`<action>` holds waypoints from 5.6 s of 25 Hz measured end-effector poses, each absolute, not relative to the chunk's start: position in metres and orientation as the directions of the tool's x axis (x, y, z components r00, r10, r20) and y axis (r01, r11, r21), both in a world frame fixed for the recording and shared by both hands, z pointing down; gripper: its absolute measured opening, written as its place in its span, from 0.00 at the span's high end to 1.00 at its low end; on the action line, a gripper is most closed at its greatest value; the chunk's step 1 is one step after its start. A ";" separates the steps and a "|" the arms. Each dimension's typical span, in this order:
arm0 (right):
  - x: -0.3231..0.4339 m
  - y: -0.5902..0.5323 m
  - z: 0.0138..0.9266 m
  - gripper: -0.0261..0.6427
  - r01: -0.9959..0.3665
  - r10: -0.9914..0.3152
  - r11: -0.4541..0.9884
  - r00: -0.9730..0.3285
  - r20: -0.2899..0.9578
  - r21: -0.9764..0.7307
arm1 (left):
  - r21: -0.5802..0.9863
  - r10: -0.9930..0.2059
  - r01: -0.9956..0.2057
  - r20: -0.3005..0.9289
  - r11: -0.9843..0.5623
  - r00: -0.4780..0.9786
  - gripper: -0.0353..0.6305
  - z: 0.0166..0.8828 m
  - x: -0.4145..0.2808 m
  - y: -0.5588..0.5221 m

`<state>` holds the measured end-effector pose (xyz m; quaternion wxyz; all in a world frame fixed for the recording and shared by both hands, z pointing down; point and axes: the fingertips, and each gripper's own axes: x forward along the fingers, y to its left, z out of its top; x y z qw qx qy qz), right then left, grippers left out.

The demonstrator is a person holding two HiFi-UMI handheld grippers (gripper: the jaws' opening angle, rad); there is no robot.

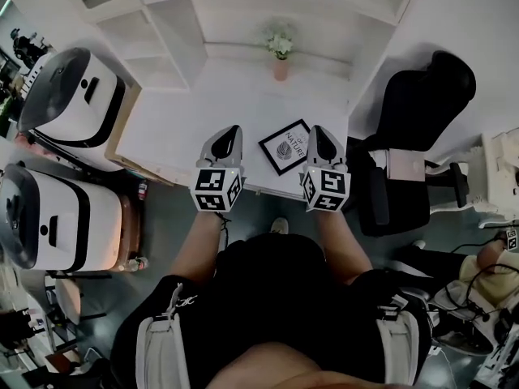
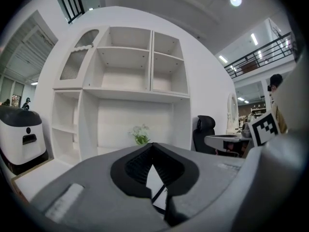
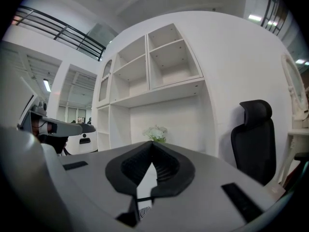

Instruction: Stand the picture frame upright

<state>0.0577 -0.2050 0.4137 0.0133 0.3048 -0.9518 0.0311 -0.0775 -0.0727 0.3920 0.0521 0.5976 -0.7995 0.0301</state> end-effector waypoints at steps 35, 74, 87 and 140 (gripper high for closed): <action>0.093 -0.229 0.508 0.95 -0.946 -0.896 0.307 -0.323 0.305 -0.102 | 0.150 -0.887 -0.949 0.341 -0.276 0.312 0.92 0.482 -0.154 -0.206; 0.074 -0.253 0.707 0.74 -0.956 -0.553 0.027 -0.257 0.793 -0.291 | 0.410 -0.451 -0.781 0.649 -0.471 0.613 0.62 0.656 -0.118 -0.268; 0.071 -0.257 0.723 0.81 -0.961 -0.492 0.032 -0.255 0.833 -0.275 | 0.448 -0.405 -0.771 0.667 -0.453 0.626 0.62 0.679 -0.123 -0.273; 0.074 -0.263 0.730 0.85 -0.783 -0.450 0.064 -0.576 0.683 -0.619 | 0.777 -0.302 -0.595 0.527 -0.208 0.794 0.80 0.699 -0.059 -0.236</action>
